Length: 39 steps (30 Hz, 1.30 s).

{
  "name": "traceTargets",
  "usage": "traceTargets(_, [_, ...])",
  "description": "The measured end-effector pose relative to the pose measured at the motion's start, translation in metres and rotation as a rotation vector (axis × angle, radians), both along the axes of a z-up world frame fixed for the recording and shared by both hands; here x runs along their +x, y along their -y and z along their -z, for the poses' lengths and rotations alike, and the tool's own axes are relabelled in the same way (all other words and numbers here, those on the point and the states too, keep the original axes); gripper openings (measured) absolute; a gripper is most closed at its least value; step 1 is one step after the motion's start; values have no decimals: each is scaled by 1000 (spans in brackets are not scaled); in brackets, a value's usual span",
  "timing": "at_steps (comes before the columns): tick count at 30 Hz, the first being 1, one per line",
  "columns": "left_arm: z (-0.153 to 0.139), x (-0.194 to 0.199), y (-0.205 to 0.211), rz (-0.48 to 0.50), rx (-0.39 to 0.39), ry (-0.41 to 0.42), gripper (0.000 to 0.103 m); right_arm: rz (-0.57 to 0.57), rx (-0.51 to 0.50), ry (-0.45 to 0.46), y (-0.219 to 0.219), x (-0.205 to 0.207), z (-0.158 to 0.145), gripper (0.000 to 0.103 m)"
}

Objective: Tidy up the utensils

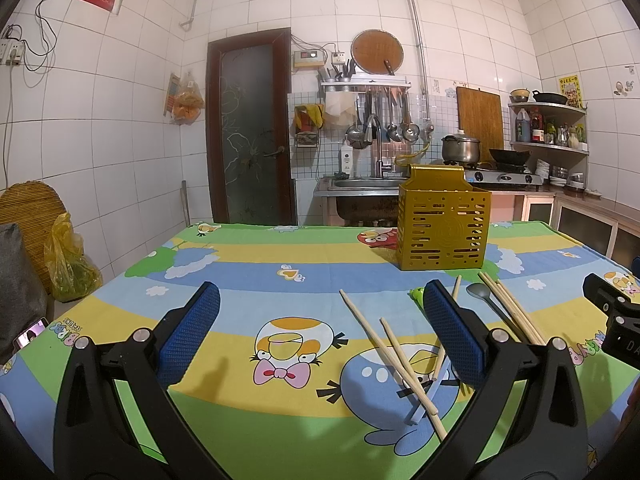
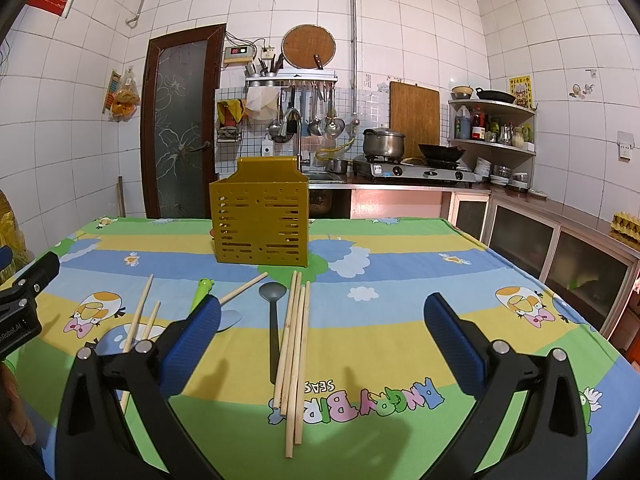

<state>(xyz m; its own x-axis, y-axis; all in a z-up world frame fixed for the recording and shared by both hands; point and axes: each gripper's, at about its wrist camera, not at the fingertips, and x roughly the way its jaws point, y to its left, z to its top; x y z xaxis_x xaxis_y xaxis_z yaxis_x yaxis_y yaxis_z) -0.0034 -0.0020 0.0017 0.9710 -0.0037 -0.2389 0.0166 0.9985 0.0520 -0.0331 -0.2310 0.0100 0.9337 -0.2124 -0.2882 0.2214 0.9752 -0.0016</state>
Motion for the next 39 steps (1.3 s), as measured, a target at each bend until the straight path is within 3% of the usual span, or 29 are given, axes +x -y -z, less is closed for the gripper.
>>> traceTargets(39, [6,-5,6,11,1,-6,98,0,2,-9,2,0,4,99])
